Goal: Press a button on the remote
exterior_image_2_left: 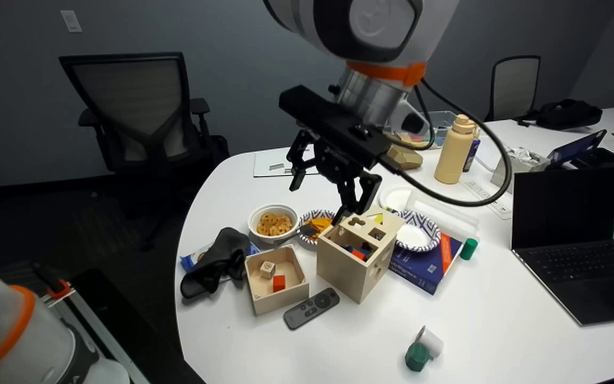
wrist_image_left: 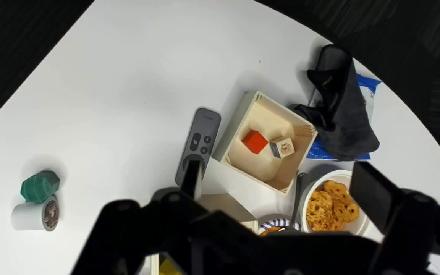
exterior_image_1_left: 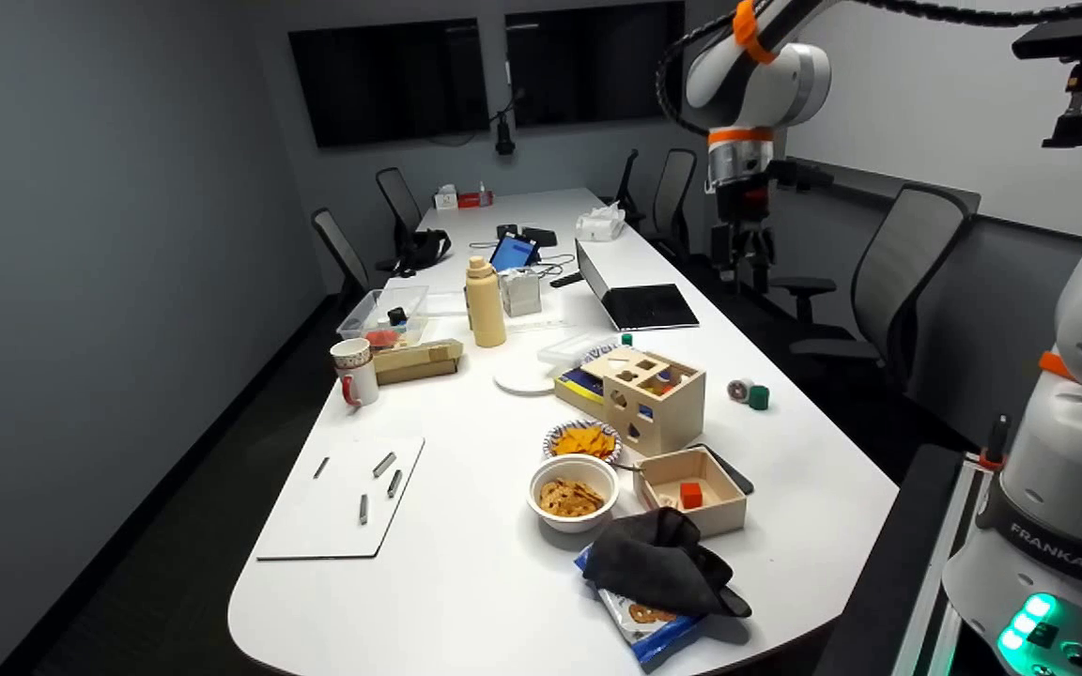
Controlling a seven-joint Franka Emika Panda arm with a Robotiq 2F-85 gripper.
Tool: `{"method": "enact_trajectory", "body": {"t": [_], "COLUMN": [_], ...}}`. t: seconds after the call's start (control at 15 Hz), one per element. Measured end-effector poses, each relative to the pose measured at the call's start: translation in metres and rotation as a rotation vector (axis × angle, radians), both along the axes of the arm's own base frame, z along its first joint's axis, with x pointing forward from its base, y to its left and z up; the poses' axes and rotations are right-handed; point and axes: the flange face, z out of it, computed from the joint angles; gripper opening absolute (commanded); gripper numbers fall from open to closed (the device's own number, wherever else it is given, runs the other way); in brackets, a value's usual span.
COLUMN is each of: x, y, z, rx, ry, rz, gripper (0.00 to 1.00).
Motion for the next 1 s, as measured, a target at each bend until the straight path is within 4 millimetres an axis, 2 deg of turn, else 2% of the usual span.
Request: {"method": "enact_trajectory", "body": {"t": [0.2,0.4,0.73,0.8,0.87,1.0], "x": [0.011,0.017,0.018,0.017,0.016,0.014], "y": [0.007,0.001,-0.012,-0.012,-0.011,-0.009], "z": [-0.051,-0.099,-0.159,-0.168,-0.177,-0.192], "rx": [-0.019,-0.051,-0.078,-0.076,-0.074,-0.067], "ry": [-0.019,-0.075,-0.116,-0.111,-0.105,-0.094], "rz": [-0.022,-0.09,-0.198,-0.208,-0.216,-0.229], "gripper": [1.0,1.0,1.0,0.75,0.74,0.58]}}
